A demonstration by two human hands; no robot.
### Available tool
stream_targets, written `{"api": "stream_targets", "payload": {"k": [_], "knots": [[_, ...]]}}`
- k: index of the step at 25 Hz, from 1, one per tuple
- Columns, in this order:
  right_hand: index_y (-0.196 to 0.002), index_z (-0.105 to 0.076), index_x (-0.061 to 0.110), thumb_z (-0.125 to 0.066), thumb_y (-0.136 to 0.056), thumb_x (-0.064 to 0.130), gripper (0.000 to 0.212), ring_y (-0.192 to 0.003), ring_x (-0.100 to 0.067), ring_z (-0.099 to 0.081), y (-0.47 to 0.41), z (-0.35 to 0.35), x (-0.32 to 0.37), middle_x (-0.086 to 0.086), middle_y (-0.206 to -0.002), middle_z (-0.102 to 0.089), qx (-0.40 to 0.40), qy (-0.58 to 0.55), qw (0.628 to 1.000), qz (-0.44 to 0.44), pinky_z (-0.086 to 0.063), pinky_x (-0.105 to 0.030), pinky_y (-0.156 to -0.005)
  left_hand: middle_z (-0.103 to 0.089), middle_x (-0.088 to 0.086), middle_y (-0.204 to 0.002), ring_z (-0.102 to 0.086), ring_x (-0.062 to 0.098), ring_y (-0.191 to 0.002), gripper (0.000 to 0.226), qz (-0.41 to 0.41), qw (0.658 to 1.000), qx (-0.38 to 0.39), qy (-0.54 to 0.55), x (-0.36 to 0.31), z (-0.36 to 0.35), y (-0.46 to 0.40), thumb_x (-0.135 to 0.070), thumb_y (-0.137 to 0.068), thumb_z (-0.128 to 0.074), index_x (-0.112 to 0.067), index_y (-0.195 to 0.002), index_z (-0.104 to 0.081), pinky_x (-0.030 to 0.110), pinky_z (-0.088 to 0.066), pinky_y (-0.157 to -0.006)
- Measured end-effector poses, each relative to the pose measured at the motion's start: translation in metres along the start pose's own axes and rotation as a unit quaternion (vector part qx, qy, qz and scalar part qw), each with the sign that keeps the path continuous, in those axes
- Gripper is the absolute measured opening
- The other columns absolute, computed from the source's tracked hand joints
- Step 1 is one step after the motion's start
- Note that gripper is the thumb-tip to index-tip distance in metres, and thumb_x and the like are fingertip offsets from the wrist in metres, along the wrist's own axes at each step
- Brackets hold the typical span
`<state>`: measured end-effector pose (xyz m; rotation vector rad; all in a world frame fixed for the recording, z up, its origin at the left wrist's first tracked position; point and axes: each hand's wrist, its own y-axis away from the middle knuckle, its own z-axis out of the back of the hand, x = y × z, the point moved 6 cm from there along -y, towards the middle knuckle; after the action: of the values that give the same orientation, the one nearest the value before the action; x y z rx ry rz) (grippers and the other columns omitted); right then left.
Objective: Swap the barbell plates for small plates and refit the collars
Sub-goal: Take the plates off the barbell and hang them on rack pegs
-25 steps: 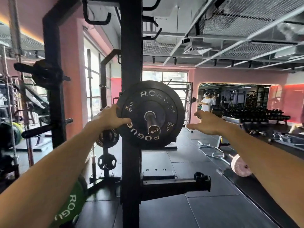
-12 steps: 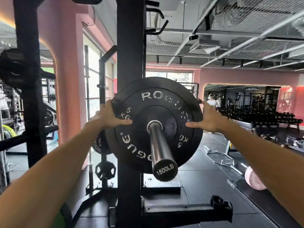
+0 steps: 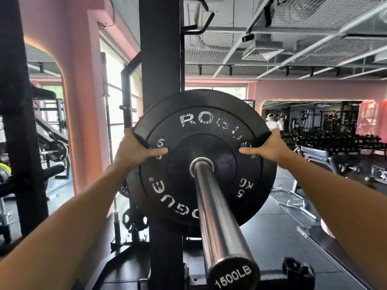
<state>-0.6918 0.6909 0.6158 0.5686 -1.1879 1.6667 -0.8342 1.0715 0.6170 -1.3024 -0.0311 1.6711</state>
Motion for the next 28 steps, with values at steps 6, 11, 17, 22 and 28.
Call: {"api": "stream_targets", "payload": {"k": [6, 11, 17, 22, 28], "knots": [[-0.135, -0.028, 0.01, -0.097, -0.04, 0.04, 0.121, -0.12, -0.021, -0.05, 0.018, 0.006, -0.005, 0.0, -0.127, -0.053, -0.018, 0.011, 1.0, -0.008, -0.042, -0.039, -0.105, -0.057, 0.007, -0.124, -0.056, 0.026, -0.112, 0.11, 0.022, 1.0, -0.002, 0.006, -0.001, 0.006, 0.012, -0.05, -0.042, -0.094, -0.007, -0.124, -0.034, 0.036, -0.046, -0.086], [-0.103, -0.069, 0.025, -0.096, -0.033, 0.049, 0.078, -0.093, -0.009, -0.067, 0.056, 0.03, -0.001, 0.012, -0.095, -0.073, 0.007, 0.001, 1.0, 0.026, -0.051, -0.029, -0.087, -0.058, 0.002, -0.119, -0.057, 0.021, -0.106, 0.109, 0.009, 1.0, 0.0, 0.026, -0.019, 0.034, 0.05, -0.052, -0.037, -0.095, -0.011, -0.122, -0.039, 0.039, -0.049, -0.09], [-0.095, -0.07, 0.03, -0.096, -0.045, 0.026, 0.056, -0.093, -0.007, -0.07, 0.145, 0.07, 0.031, 0.009, -0.097, -0.075, 0.053, -0.069, 0.993, 0.08, -0.054, -0.036, -0.092, -0.059, -0.003, -0.107, -0.057, 0.017, -0.1, 0.083, -0.007, 0.998, -0.017, 0.066, -0.045, 0.085, 0.131, -0.041, -0.046, -0.096, -0.018, -0.106, -0.042, 0.035, -0.048, -0.091], [-0.095, -0.075, 0.018, -0.095, -0.05, 0.025, 0.05, -0.087, -0.008, -0.072, 0.237, 0.121, 0.054, 0.007, -0.088, -0.076, 0.084, -0.054, 0.992, 0.079, -0.056, -0.033, -0.088, -0.071, -0.007, -0.101, -0.068, 0.014, -0.093, 0.111, -0.004, 0.999, -0.025, 0.046, -0.069, 0.149, 0.211, -0.068, -0.018, -0.091, -0.02, -0.113, -0.061, 0.035, -0.057, -0.082], [-0.083, -0.068, 0.029, -0.092, -0.057, 0.025, 0.035, -0.066, 0.016, -0.061, 0.329, 0.165, 0.094, 0.022, -0.08, -0.067, 0.106, -0.032, 0.99, 0.092, -0.046, -0.005, -0.054, -0.071, -0.007, -0.095, -0.067, 0.007, -0.087, 0.096, -0.003, 0.996, -0.028, 0.085, -0.105, 0.217, 0.304, -0.053, -0.025, -0.096, -0.015, -0.109, -0.067, 0.015, -0.049, -0.062]]}}
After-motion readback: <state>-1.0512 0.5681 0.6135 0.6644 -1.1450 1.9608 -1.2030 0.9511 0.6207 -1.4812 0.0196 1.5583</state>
